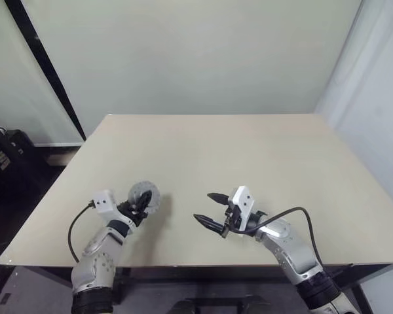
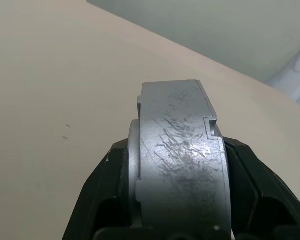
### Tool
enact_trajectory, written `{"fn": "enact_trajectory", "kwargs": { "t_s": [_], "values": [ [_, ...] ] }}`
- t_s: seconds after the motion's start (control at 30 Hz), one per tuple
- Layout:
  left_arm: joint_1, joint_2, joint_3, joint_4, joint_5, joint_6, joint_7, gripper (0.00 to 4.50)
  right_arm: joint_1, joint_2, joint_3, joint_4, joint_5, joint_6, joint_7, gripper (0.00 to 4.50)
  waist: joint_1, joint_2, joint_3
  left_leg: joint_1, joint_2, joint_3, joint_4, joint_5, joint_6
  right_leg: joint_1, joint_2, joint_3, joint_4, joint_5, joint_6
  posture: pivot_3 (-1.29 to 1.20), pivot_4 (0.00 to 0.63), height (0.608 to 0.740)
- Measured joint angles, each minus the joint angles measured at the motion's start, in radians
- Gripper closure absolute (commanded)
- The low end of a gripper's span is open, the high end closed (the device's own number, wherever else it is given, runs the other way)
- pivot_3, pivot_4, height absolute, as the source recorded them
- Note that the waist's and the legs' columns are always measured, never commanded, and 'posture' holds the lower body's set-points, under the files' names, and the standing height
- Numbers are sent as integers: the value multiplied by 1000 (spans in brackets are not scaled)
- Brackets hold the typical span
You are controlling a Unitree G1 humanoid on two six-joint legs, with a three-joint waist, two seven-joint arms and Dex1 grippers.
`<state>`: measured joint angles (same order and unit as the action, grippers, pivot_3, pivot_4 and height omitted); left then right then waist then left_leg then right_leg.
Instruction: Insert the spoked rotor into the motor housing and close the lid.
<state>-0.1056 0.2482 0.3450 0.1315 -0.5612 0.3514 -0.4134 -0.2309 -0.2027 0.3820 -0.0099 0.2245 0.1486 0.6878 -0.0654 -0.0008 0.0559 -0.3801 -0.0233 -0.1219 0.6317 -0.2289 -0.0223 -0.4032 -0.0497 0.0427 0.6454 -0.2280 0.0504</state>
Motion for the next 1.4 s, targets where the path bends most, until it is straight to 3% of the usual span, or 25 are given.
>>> {"fn": "enact_trajectory", "kwargs": {
  "t_s": [0.73, 0.97, 1.4],
  "values": [
    [-52, 27, 43, 206, 115, -150, 107, 2476, 0, 1, 7, 8, -82, 3, 15, 500, 16, -9, -1, 3, 0, 0, 3, 0, 0, 5, 0, -1, 0, 2, -1, 0, 0, 740],
    [-63, 43, 51, 219, 167, -186, 178, 132, 0, 2, 7, 8, -90, 6, 15, 500, 17, -9, -2, 7, 0, -1, 3, 0, 0, 8, 0, -2, 0, 2, -1, 0, 0, 740],
    [-44, 62, 63, 219, 269, -234, 295, 42, 0, 13, 12, 41, -107, 7, 29, 500, 16, -9, -2, 15, 1, 0, 2, 0, 0, 14, 0, -1, 0, 2, -1, 0, 0, 740]
  ]
}}
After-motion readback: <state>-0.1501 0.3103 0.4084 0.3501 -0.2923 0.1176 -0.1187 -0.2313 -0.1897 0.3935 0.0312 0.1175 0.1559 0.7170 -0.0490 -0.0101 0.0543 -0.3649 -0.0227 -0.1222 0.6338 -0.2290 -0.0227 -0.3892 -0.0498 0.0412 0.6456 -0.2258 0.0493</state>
